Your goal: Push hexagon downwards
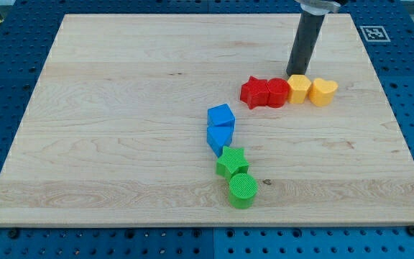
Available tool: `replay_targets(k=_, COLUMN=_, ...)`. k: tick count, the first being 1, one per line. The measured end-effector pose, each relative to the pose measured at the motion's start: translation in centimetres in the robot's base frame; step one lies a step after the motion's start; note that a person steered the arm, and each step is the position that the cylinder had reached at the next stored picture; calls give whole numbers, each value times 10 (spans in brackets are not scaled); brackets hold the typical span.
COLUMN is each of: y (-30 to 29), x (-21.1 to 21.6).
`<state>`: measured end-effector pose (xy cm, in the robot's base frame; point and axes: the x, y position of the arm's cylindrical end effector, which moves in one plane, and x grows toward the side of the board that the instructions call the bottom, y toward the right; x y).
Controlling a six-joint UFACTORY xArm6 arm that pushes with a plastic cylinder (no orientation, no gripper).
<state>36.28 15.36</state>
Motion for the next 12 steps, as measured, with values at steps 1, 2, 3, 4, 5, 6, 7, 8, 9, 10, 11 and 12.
replay_targets(k=1, y=0, x=0)
replay_targets(k=2, y=-7, x=0)
replay_targets(k=3, y=-8, x=0)
replay_targets(k=4, y=-8, x=0)
replay_targets(k=5, y=-21, x=3)
replay_targets(k=6, y=-27, x=0)
replay_targets(k=7, y=-27, x=14)
replay_targets(k=8, y=-25, x=15)
replay_targets(k=9, y=-25, x=15)
replay_targets(k=10, y=-25, x=25)
replay_targets(k=11, y=-25, x=26)
replay_targets(k=12, y=-24, x=40)
